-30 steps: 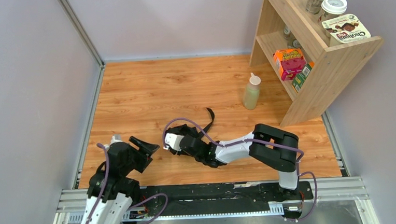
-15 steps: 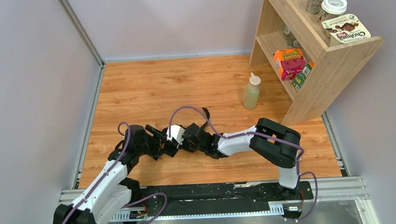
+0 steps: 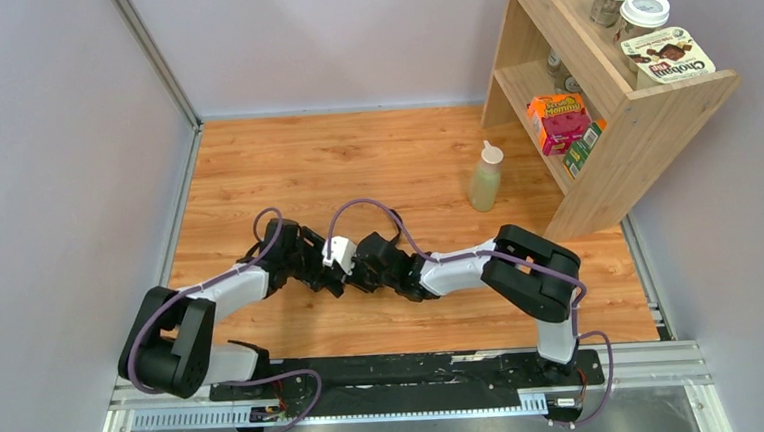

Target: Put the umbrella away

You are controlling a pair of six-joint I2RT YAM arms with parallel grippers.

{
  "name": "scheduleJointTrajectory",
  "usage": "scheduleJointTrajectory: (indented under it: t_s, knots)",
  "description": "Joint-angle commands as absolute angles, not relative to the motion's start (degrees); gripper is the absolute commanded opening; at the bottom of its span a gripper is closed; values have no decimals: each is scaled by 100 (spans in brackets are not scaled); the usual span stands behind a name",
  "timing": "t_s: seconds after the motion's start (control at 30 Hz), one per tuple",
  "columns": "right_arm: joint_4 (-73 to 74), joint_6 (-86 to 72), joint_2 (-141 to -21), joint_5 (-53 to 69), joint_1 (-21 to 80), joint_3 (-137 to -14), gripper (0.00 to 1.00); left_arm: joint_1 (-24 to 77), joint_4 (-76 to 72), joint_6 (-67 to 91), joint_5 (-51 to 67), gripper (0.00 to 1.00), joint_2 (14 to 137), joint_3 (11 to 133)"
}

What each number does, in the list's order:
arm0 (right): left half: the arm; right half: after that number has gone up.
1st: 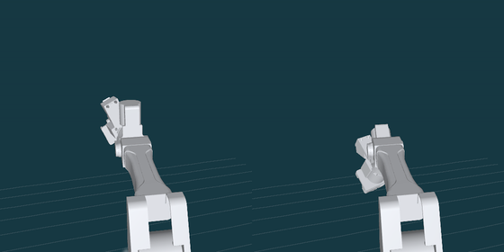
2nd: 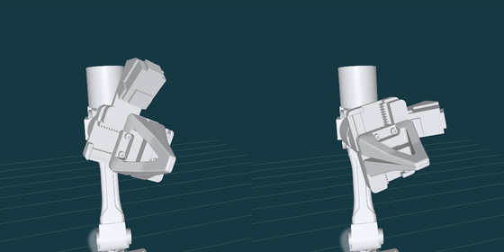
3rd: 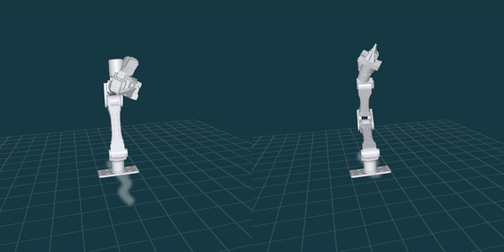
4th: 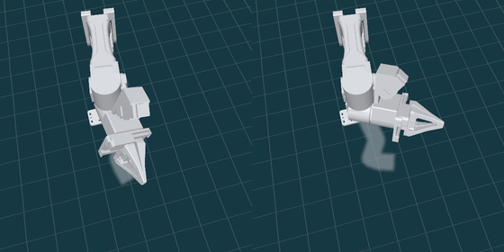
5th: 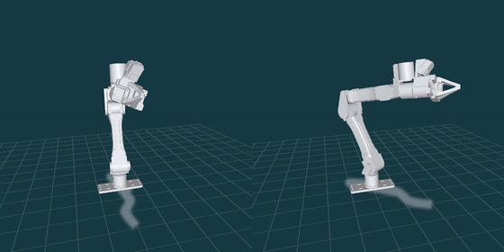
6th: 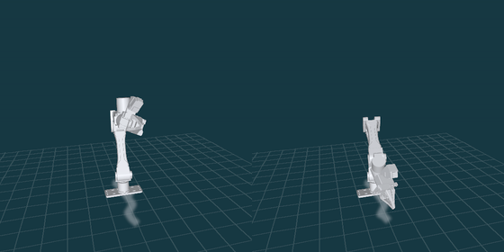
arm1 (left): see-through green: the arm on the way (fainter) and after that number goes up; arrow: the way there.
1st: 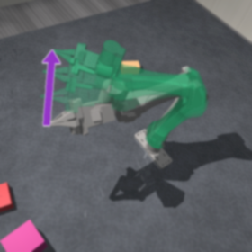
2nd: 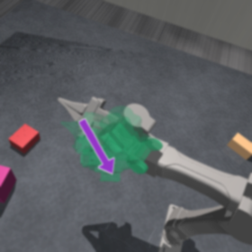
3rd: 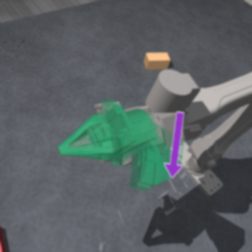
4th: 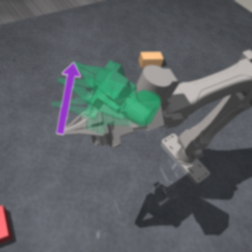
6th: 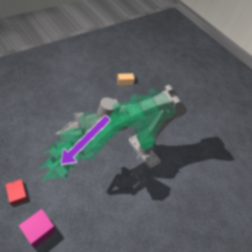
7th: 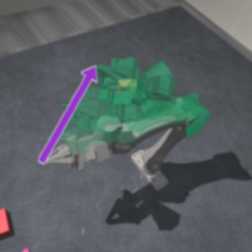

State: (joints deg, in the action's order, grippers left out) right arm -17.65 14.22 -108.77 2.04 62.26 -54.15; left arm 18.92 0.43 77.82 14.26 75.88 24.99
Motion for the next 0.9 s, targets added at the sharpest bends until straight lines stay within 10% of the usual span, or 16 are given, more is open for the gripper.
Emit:
scheduleJointTrajectory:
  t_s: [0.0,0.13,0.27,0.47,0.63,0.87]
  knots:
    - [-475,1072,-11206,1423,6363,-5247,0,2030,379,7155,554,65,8507,2329]
    - [-378,1099,-11162,1625,6311,-5422,0,2144,474,7093,571,22,8841,2232]
    - [-413,932,-11005,1714,6197,-5476,0,2311,860,7102,440,0,8772,2294]
    - [429,151,-10557,1337,5889,-5950,58,2347,1406,7058,255,0,8552,2417]
    - [1054,-499,-9959,1117,5827,-5977,85,2364,1888,7040,378,0,8464,2628]
    - [1186,-1527,-9467,659,5863,-6003,97,2399,2347,7022,448,0,8385,2936]
